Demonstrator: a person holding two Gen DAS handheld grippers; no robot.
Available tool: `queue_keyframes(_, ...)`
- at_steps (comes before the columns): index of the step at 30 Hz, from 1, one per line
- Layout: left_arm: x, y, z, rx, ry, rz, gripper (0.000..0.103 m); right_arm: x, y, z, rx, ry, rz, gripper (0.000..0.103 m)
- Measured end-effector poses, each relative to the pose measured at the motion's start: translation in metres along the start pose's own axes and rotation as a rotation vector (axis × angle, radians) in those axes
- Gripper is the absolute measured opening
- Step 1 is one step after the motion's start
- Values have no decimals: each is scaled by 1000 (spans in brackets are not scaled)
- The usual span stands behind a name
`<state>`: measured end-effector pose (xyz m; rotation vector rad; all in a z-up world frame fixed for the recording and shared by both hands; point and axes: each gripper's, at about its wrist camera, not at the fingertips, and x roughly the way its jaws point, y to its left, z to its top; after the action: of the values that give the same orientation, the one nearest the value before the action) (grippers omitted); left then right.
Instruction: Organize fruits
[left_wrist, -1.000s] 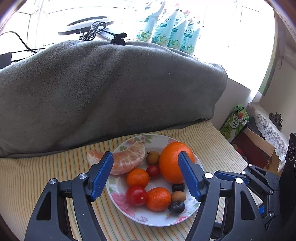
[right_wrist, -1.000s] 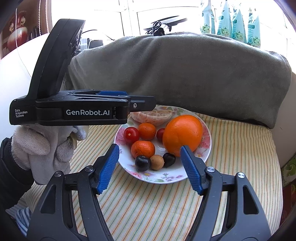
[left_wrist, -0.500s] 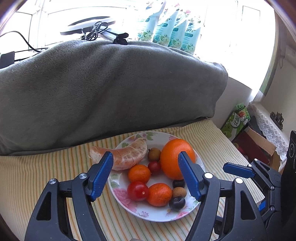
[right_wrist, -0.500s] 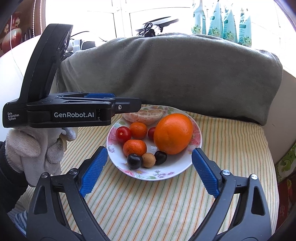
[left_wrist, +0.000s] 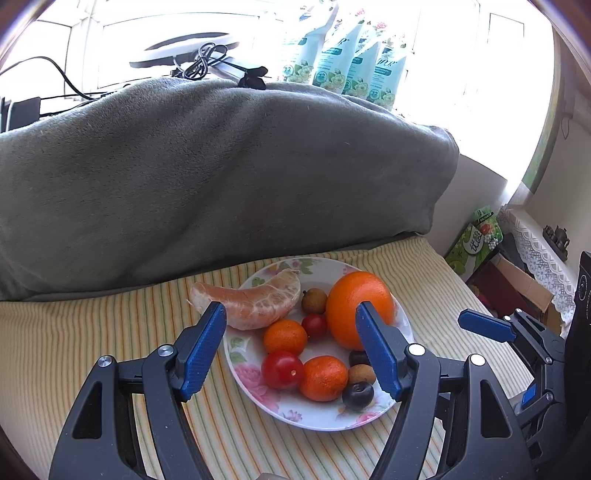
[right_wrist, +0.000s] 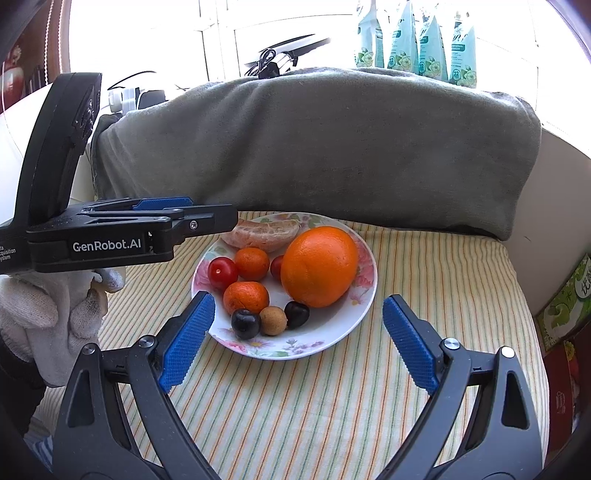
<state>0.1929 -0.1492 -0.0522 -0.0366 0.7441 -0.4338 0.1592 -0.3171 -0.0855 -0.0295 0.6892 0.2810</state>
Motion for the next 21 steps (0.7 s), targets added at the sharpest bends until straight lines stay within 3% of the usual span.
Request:
queue_keyframes(13,-14,-4,-8,10,-20,14,73,-4,-3,0,36,-19,-20,94)
queue_keyframes(16,-17,-4,-10,7,-24,23,78,-5,-4,0,42,-21,-27,94)
queue_keyframes(21,-25,-4,-17,-3,-30,34,79,-9,-6,0,42,-34,-47,94)
